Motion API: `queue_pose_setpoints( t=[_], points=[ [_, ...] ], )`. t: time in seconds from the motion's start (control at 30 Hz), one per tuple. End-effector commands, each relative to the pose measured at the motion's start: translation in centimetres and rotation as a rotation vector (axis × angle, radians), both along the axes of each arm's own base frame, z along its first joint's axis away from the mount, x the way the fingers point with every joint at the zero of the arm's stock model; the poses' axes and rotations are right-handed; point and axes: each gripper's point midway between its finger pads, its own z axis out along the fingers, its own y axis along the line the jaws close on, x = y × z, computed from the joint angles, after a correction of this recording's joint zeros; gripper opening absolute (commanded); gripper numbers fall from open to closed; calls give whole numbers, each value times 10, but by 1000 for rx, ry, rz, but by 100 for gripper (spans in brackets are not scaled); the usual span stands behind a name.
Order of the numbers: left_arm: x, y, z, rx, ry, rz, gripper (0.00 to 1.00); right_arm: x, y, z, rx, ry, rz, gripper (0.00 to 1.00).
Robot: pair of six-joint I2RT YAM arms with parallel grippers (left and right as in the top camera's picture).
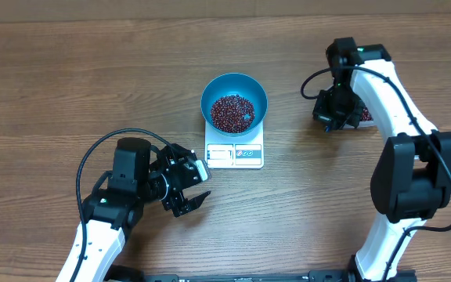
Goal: Scoop item into bowl and weigh 150g on scale
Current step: 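Dip the scoop into the red beans and lift it filled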
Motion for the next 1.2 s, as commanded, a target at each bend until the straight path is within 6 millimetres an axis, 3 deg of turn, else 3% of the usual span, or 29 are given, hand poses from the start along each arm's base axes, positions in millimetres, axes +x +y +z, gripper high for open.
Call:
queue_pose_setpoints(
  t=[0.0,0.33,1.17],
  points=[
    [-1,-1,-2,-3,1,-17,100,6,16,33,172,-87,13,4],
    [-1,-1,-2,-3,1,-17,99,7,12,53,346,-133,9,4],
    [-1,-1,-2,-3,1,-17,99,-15,-26,61,444,-84,-39,4]
  ],
)
